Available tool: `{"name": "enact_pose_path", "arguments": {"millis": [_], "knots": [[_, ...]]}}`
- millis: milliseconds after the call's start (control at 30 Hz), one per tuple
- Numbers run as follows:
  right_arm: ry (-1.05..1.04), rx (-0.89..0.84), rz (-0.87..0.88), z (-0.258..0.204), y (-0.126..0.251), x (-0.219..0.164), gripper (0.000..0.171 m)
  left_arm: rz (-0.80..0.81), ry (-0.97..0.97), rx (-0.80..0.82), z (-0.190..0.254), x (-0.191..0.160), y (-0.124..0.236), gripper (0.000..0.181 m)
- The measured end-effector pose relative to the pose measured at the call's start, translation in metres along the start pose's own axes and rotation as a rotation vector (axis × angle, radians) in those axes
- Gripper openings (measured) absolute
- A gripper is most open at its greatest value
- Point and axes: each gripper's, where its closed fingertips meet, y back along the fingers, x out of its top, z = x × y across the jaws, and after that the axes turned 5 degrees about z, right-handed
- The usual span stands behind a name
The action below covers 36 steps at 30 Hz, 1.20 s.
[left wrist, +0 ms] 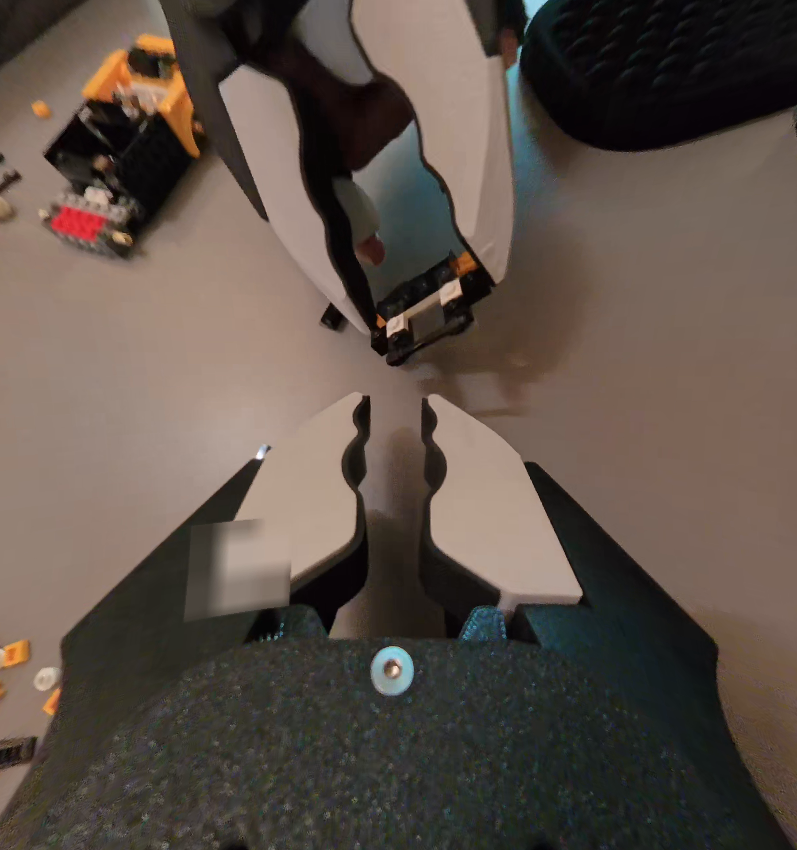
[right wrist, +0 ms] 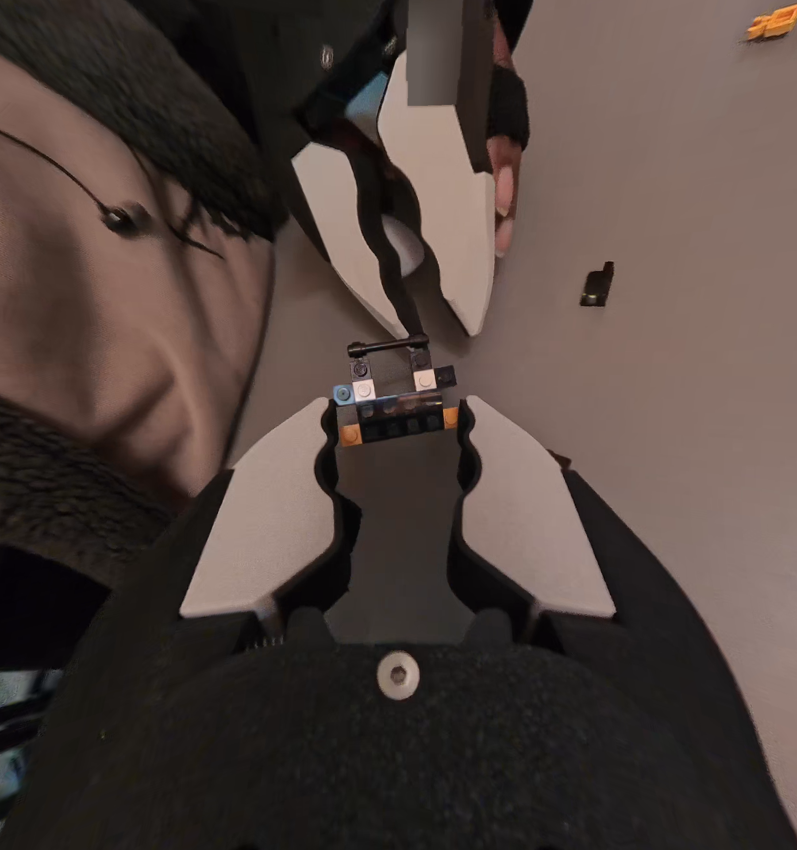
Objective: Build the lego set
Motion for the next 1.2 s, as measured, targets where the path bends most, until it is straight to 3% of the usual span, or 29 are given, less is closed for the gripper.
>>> {"name": "enact_pose_path", "arguments": {"millis": [267, 533, 1033, 1200], "knots": [[-0.203, 0.244, 0.127, -0.024, 0.001, 0.013, 0.050, 0.190, -0.156, 0.009, 0.009, 0.033, 0.010, 0.026], [-0.282, 0.381, 0.141, -0.040, -0.002, 0.019, 0.050, 0.243, -0.246, -0.033, 0.025, 0.043, 0.015, 0.013], [-0.344, 0.425, 0.183, -0.040, -0.004, 0.016, 0.050, 0.219, -0.228, -0.061, 0.028, 0.038, 0.013, 0.013], [-0.346, 0.404, 0.193, -0.037, -0.003, 0.017, 0.050, 0.209, -0.192, -0.076, 0.026, 0.034, 0.011, 0.028]]}}
